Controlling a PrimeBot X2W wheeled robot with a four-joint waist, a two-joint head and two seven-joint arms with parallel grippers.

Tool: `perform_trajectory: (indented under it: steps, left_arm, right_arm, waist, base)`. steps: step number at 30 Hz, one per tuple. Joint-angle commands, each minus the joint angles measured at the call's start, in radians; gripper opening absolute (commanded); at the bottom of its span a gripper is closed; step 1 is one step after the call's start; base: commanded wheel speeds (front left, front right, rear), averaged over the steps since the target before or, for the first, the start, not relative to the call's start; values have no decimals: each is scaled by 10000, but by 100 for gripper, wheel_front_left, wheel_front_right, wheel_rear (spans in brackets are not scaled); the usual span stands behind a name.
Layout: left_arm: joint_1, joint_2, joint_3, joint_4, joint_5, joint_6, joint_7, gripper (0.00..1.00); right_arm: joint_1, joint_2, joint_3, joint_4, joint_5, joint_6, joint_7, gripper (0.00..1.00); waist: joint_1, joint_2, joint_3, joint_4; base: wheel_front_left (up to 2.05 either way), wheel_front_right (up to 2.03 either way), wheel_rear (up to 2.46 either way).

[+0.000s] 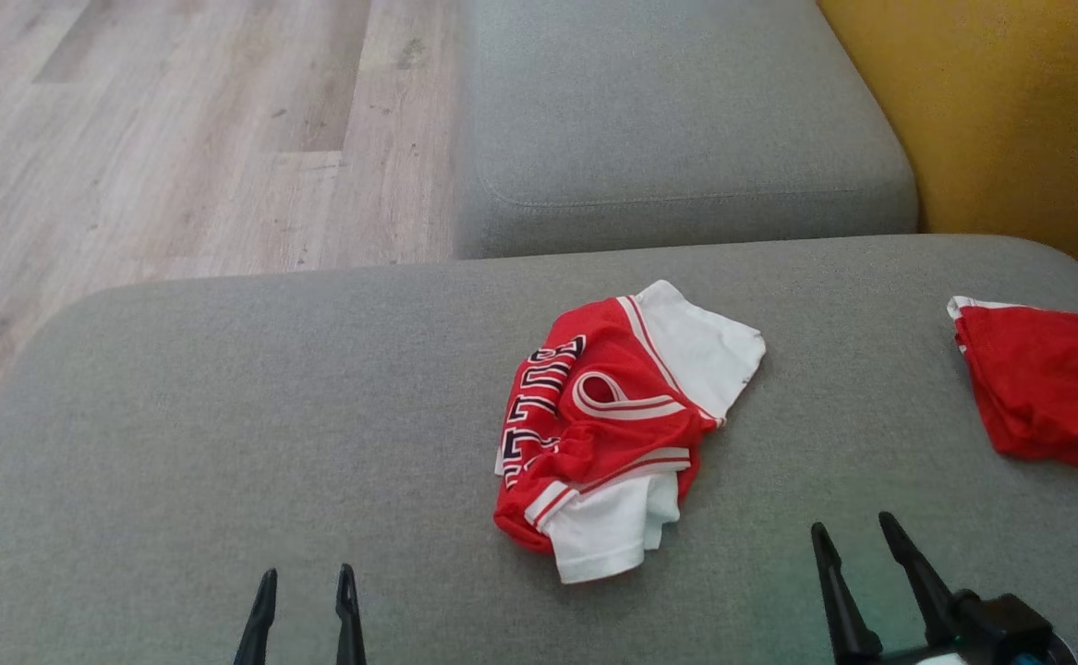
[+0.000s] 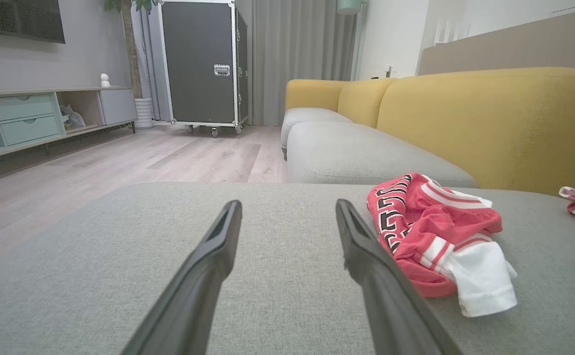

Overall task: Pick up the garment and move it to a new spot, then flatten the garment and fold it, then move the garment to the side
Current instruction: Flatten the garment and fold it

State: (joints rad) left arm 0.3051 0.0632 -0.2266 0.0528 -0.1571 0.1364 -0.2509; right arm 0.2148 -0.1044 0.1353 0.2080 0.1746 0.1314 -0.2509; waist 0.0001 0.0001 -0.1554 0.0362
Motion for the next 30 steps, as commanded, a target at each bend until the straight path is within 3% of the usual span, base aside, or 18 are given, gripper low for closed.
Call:
perform_trajectory:
  steps: [1,7,14,25,30]
  left_arm:
    - [-517,-124,253,-260,74,17,-108,100]
    - [-1296,-127,-322,392,271,-292,-108,100]
    - [-3860,-128,-1685,2088,642,-880,21,100]
    - [-8381,-129,-4208,4644,106,-1486,1727,100]
    - [-9369,-129,-5239,5916,-529,-1334,2317,100]
  right_arm:
    - [-404,-126,282,-272,-63,-7,-109,100]
    - [-612,-217,426,-332,-53,-7,-109,100]
    - [-980,-438,607,-453,-33,-7,-109,100]
    - [-1837,-689,748,-653,133,-7,-109,100]
    - [-2137,-719,803,-638,203,-7,-109,100]
  waist:
    - [-1,-1,68,-82]
    - [-1,-1,472,-487]
    - [-1,-1,1315,-1297]
    - [-1,-1,3087,-2503]
    - [-1,-1,3467,-2884]
  base:
    - [0,0,0]
    - [0,0,0]
    - [0,0,0]
    - [0,0,0]
    - [0,0,0]
